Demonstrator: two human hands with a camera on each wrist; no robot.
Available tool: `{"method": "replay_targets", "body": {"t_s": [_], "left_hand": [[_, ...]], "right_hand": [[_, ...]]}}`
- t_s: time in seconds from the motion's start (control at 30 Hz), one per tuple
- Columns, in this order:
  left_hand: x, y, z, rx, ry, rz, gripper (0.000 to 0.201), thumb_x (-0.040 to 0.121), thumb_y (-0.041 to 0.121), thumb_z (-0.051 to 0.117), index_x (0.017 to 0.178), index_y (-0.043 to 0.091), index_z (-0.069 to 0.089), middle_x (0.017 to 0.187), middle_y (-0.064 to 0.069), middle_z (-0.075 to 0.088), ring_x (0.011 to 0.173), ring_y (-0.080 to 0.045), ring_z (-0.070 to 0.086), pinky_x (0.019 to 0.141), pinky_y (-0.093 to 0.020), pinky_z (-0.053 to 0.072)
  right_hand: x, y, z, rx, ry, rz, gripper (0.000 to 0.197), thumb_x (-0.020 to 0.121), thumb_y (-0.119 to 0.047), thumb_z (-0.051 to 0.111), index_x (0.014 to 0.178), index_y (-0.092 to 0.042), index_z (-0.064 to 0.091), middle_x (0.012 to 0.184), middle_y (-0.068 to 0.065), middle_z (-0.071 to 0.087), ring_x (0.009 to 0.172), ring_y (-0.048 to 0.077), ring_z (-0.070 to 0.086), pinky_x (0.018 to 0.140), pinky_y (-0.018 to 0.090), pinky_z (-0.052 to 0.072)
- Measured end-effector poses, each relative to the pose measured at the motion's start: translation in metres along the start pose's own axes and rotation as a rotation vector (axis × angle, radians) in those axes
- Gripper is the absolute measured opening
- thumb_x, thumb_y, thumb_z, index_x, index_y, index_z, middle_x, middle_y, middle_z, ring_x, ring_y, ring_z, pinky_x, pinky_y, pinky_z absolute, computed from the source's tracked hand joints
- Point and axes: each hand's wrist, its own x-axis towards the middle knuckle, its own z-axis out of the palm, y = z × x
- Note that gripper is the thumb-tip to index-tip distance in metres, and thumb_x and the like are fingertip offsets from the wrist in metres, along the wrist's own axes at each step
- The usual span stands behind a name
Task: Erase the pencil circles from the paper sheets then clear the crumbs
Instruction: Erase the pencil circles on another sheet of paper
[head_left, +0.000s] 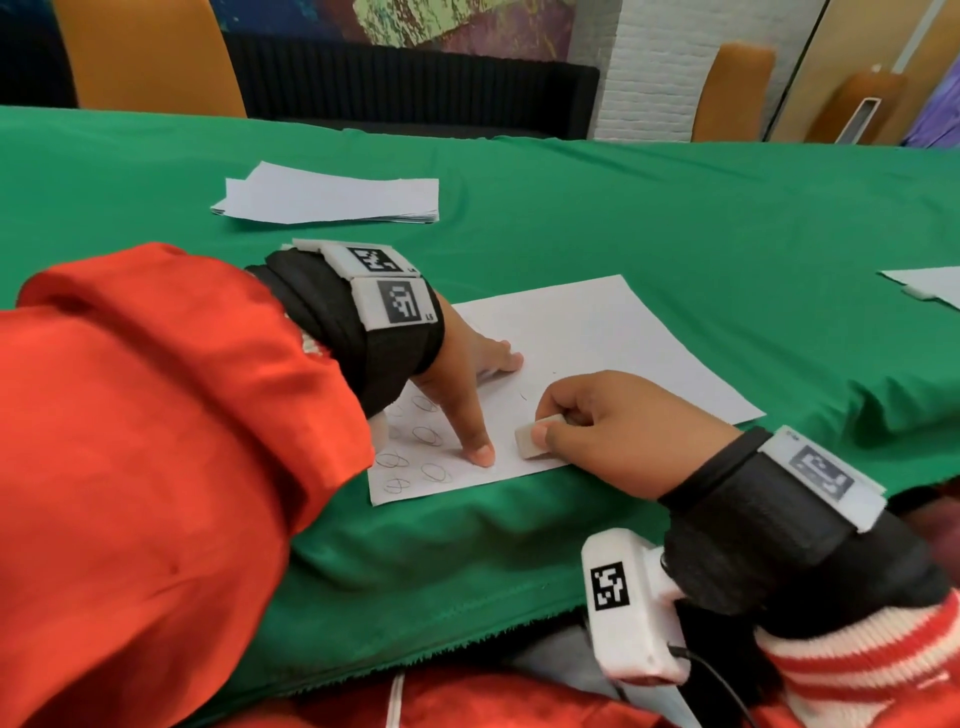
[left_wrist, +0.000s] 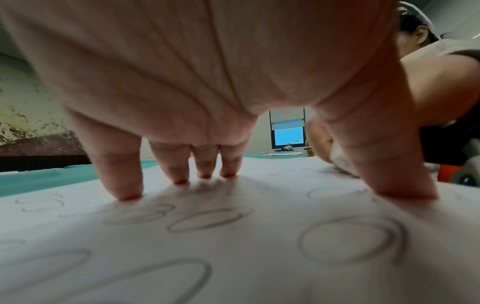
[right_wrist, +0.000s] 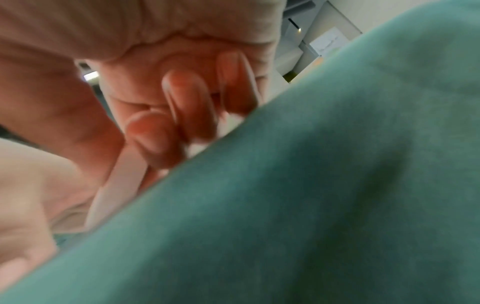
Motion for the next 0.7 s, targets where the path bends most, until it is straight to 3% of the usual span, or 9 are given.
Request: {"method": "replay_targets", "body": {"t_s": [0.17,0.3,0.47,0.6,0.7], "left_hand": [[-0.0002,0.0008,0.0003,0.005,-0.008,-0.008,0.110,0.074,0.054,0.070,0.152,0.028,-0.004,0.159,0.011,-0.006,0.146,-0.012,0.005,0.118,-0.033,0.008],[-0.0003,0.0005,0.0006,0.007,-0.006,-0.003,0.110,0.075,0.054,0.070,0.152,0.026,-0.004,0.159,0.010,-0.006,0.146,-0.012,0.005,0.118,-0.034,0.007],[-0.0001,0.0012,0.0006,0.018,0.002,-0.009,0.110,0.075,0.054,0.069,0.152,0.027,-0.004,0.159,0.010,-0.006,0.146,-0.012,0.005,0.118,-0.032,0.007],[-0.0007,0.0012,0.0007,0.004,0.006,-0.009,0.110,0.075,0.053,0.070,0.152,0.026,-0.004,0.159,0.009,-0.006,0.146,-0.012,0.005,0.118,-0.032,0.007],[-0.0013,0.0017,0.0000,0.007,0.010,-0.008,0.109,0.075,0.053,0.070,0.152,0.025,-0.003,0.159,0.009,-0.006,0.146,-0.012,0.005,0.117,-0.032,0.007]], "right_hand": [[-0.0011,-0.0005,-0.0023,0.000,0.011,0.014,0.018,0.090,-0.028,0.056,0.073,-0.022,0.056,0.059,-0.006,0.047,0.056,0.005,0.042,0.053,0.022,0.031],[-0.0039,-0.0041,-0.0052,-0.036,-0.048,-0.012,0.013,0.089,-0.026,0.055,0.081,-0.018,0.062,0.061,-0.005,0.048,0.057,0.005,0.042,0.056,0.022,0.033],[-0.0023,-0.0024,-0.0029,-0.051,0.036,0.039,0.014,0.091,-0.028,0.054,0.082,-0.019,0.060,0.063,-0.006,0.047,0.058,0.004,0.041,0.053,0.021,0.030],[-0.0042,-0.0031,-0.0072,-0.066,-0.014,0.036,0.015,0.089,-0.027,0.055,0.079,-0.017,0.060,0.060,-0.006,0.047,0.056,0.005,0.041,0.053,0.021,0.031],[-0.0031,-0.0001,-0.0084,-0.061,0.037,0.068,0.015,0.090,-0.026,0.054,0.077,-0.019,0.058,0.061,-0.006,0.048,0.057,0.005,0.041,0.052,0.023,0.030]]}}
